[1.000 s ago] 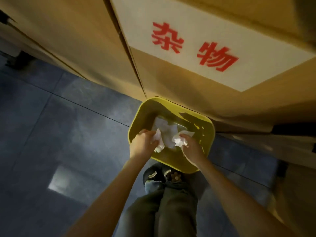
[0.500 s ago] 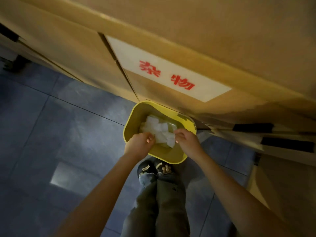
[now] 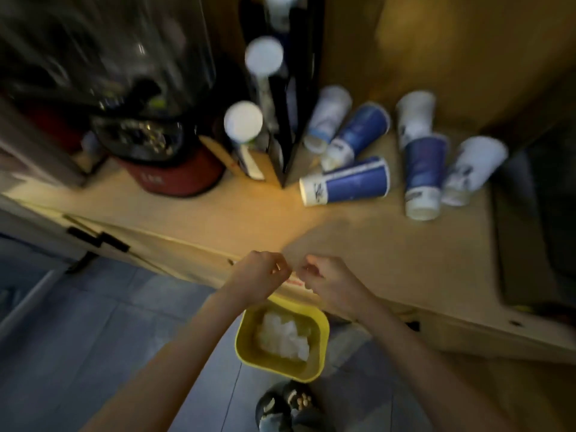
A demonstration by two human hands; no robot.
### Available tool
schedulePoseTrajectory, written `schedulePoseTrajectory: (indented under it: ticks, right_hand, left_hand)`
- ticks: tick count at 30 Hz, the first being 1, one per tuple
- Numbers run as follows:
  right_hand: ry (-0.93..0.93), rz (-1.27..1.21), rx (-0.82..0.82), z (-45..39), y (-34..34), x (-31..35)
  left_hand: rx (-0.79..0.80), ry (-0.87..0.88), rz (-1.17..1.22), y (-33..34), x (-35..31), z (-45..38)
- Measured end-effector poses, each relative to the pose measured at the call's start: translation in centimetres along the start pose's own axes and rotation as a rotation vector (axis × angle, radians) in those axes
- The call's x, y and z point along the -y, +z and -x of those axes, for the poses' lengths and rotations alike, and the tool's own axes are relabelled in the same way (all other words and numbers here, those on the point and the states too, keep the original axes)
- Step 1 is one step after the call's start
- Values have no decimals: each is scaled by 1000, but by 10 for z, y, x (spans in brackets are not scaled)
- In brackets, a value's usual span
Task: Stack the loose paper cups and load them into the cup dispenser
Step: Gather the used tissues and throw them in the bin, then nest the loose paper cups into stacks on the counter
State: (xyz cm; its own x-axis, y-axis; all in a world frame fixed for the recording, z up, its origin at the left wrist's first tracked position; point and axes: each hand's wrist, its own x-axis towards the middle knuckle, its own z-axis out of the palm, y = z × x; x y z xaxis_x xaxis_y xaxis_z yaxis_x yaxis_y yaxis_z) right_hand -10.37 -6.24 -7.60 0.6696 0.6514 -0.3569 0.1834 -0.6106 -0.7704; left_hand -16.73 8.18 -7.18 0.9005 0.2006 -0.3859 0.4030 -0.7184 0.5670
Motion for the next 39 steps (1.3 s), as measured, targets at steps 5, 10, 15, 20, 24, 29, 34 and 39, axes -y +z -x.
schedulePoseTrajectory:
  ticks: [5,10,15,20,24,29,34,39]
  right_hand:
    - [-105,51,-191,5,-77,52]
    - [-129,96,-340,1,-139,61]
    - [-45,134,-495,-7,-192,46]
    - [42,46,-648,-28,-213,2]
    - [234,49,-701,-36,-202,-44]
    - [376,34,-638,-41,-183,-84]
    - [403,32,-677,-50,-181,-93]
    - [478,-76,-708,-53,-177,-96]
  left_hand:
    - [-95,114,-80,-64,-66,0]
    - [-212,221,-134,-84,-120,-18]
    - [-309,261,-130,-76,-153,-49]
    - [-430,250,-140,-53,-168,-88]
    - [-360,153,-218,-24,-163,-114]
    - [-173,4,-388,10,-141,-133]
    - [-122,-42,-353,11,-126,-143]
    - [-7,-155,-115,11,-116,-141]
